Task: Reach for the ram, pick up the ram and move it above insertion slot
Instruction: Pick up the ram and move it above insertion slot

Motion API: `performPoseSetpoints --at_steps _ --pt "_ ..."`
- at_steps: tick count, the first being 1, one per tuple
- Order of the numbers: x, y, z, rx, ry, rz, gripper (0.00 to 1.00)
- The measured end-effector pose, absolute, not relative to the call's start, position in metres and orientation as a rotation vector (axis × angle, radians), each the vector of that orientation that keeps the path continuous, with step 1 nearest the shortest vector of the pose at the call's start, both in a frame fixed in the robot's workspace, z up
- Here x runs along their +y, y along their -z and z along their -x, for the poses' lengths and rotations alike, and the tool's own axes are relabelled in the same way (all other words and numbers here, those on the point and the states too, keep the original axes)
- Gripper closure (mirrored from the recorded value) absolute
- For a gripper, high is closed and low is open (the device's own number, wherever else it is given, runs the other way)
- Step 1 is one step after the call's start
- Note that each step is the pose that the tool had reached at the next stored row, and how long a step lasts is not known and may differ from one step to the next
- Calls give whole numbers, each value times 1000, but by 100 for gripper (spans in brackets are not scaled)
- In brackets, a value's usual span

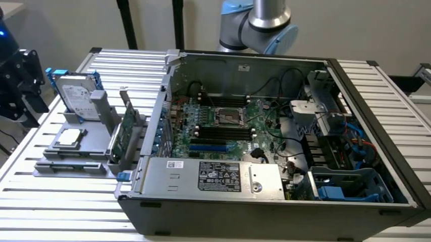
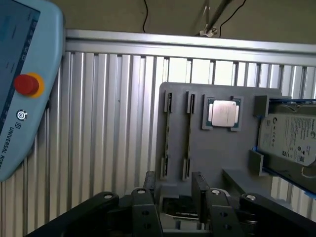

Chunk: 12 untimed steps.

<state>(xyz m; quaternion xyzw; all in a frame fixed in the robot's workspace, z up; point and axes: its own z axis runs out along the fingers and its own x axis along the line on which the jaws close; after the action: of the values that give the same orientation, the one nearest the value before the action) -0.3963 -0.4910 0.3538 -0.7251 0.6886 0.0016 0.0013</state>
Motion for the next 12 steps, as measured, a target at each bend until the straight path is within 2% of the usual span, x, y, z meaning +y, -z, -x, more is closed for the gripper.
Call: performPoseSetpoints --at_steps 12 --pt "-491 -332 400 2146 -5 2290 58"
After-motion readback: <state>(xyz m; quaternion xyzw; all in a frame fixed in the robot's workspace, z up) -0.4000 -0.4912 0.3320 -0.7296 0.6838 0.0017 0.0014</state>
